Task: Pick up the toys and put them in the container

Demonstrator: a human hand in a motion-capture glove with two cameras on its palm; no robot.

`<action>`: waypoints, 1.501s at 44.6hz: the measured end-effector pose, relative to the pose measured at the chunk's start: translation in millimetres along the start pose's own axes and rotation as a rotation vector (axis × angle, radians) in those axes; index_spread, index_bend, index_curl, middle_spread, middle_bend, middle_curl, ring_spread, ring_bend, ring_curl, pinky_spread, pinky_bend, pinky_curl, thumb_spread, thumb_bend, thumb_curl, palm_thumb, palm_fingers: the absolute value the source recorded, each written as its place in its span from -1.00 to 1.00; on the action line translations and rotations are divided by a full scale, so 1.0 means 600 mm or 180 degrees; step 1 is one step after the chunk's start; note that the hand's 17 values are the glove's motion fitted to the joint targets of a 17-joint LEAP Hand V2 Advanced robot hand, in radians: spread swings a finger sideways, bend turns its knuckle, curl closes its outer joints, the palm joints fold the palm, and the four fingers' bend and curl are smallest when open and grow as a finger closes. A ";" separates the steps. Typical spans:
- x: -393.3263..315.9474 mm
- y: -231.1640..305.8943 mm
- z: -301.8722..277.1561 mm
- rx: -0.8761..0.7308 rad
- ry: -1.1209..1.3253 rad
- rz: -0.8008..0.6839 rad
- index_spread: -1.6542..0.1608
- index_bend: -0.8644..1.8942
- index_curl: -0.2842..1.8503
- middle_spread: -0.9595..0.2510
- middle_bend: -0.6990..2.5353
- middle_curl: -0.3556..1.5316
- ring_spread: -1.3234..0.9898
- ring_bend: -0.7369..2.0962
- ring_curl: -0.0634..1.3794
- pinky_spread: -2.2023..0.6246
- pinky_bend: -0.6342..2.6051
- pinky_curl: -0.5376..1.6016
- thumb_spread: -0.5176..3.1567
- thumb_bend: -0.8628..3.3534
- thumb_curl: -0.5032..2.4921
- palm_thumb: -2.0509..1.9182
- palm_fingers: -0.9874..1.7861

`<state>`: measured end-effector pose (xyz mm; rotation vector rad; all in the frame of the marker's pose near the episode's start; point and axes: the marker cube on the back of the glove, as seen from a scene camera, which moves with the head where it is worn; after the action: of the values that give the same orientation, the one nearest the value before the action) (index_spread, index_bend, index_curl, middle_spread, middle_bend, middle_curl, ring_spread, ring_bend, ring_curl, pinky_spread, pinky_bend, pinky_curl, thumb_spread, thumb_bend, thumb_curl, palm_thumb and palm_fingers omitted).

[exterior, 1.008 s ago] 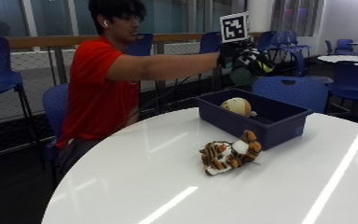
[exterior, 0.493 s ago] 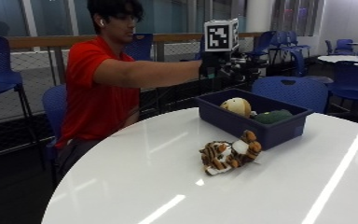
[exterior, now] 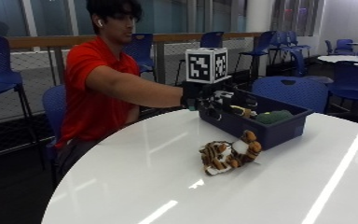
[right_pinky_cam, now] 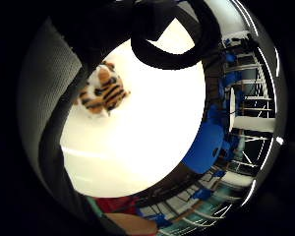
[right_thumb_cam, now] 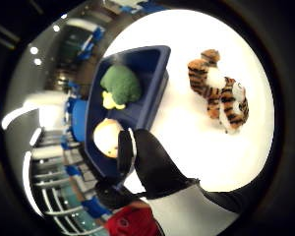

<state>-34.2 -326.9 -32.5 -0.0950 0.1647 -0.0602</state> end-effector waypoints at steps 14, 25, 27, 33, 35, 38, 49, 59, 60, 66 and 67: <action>0.029 -0.039 0.096 -0.0140 0.0246 0.0075 0.38 -0.27 -0.46 0.45 -0.48 -0.35 0.17 -0.34 -0.50 0.63 0.00 -0.17 -0.11 -0.61 -0.45 0.01 -0.38; 0.042 -0.072 0.134 -0.0211 0.0386 -0.0116 0.38 -0.30 -0.50 0.44 -0.48 -0.36 0.17 -0.34 -0.49 0.63 0.07 -0.15 -0.11 -0.60 -0.46 0.03 -0.38; 0.045 -0.076 0.140 -0.0239 0.0357 -0.0117 0.38 -0.30 -0.51 0.44 -0.49 -0.37 0.17 -0.34 -0.49 0.63 0.09 -0.14 -0.10 -0.60 -0.46 0.03 -0.37; 0.038 -0.082 0.169 -0.0426 0.0406 -0.0102 0.37 -0.27 -0.52 0.44 -0.50 -0.38 0.16 -0.33 -0.48 0.62 0.15 -0.12 -0.09 -0.60 -0.46 0.04 -0.35; 0.034 -0.083 0.177 -0.0441 0.0452 -0.0126 0.37 -0.26 -0.51 0.44 -0.50 -0.39 0.16 -0.32 -0.47 0.61 0.16 -0.12 -0.09 -0.60 -0.46 0.04 -0.34; 0.027 -0.082 0.184 -0.0423 0.0488 -0.0147 0.34 -0.20 -0.49 0.43 -0.53 -0.42 0.13 -0.22 -0.42 0.55 0.16 -0.13 -0.07 -0.59 -0.46 0.05 -0.23; 0.019 -0.073 0.194 -0.0235 0.0423 -0.0063 0.32 -0.26 -0.50 0.17 -0.33 -0.36 -0.11 0.02 -0.35 0.35 0.08 -0.19 0.03 -0.55 -0.42 0.14 0.25; 0.021 -0.068 0.192 0.0023 0.0424 -0.0050 0.36 -0.20 -0.45 -0.02 -0.21 -0.25 -0.23 0.18 -0.20 0.27 -0.02 -0.19 -0.08 -0.49 -0.30 0.32 0.52; 0.022 -0.065 0.190 0.0040 0.0471 -0.0053 0.35 -0.19 -0.44 -0.03 -0.19 -0.24 -0.24 0.19 -0.19 0.27 -0.03 -0.19 -0.09 -0.49 -0.29 0.32 0.53; 0.038 -0.040 0.177 -0.0026 0.0615 -0.0013 0.37 -0.13 -0.38 -0.08 -0.11 -0.16 -0.25 0.28 -0.12 0.25 -0.05 -0.18 -0.17 -0.50 -0.24 0.34 0.60; 0.041 -0.036 0.174 -0.0033 0.0603 0.0001 0.37 -0.12 -0.37 -0.09 -0.11 -0.15 -0.25 0.28 -0.12 0.25 -0.05 -0.17 -0.18 -0.50 -0.24 0.34 0.59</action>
<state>6.5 -340.6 68.3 -0.0995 0.3542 -0.0679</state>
